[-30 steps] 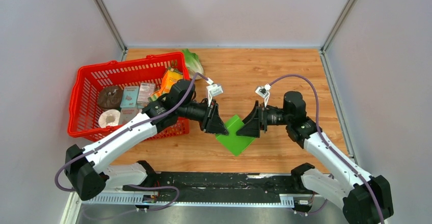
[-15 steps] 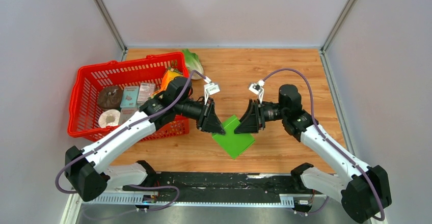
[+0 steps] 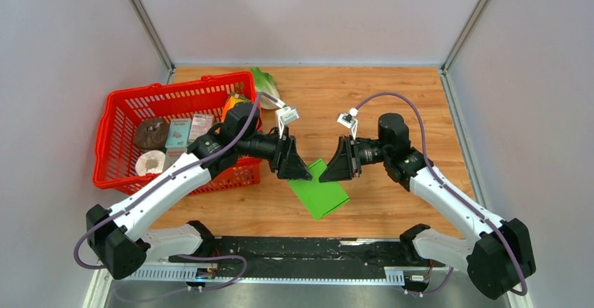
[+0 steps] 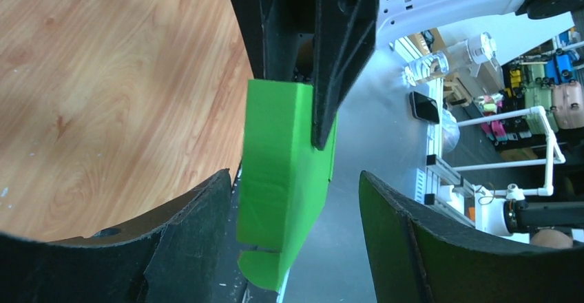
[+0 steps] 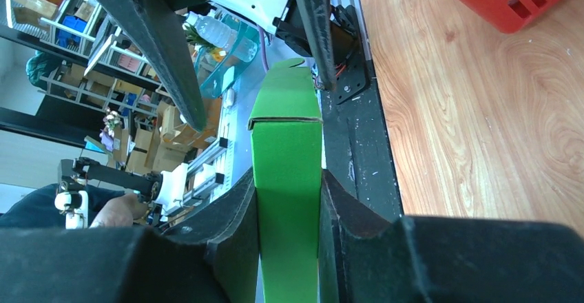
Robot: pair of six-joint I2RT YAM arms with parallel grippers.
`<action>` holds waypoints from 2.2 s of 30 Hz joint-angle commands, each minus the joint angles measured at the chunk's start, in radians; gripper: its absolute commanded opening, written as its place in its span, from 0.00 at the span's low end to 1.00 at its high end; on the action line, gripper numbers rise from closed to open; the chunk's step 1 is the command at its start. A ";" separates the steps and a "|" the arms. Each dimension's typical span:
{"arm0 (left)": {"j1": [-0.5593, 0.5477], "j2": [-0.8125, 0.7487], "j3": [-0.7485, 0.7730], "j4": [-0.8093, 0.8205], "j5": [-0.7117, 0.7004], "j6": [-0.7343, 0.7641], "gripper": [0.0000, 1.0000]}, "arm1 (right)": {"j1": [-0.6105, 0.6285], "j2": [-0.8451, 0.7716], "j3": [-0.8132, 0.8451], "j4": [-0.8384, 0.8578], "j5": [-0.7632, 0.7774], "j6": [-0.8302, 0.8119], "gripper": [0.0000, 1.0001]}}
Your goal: Fold the paper box
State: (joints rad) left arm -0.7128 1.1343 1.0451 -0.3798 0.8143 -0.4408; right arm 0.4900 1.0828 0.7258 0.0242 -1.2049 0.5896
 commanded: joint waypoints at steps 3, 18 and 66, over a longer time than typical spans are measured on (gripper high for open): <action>0.004 0.068 0.067 -0.022 0.025 0.044 0.75 | 0.024 0.017 0.076 0.006 -0.012 0.029 0.18; 0.096 0.139 0.021 -0.008 -0.020 -0.244 0.24 | 0.048 0.068 0.377 -0.722 0.765 -0.269 0.85; 0.194 0.050 0.055 -0.219 -0.184 -0.679 0.43 | 1.039 0.445 0.305 0.074 2.524 -1.109 0.31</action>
State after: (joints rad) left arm -0.5201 1.2266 1.1046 -0.6121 0.5770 -1.0847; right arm 1.5368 1.5539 1.0462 -0.0345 1.3109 -0.4629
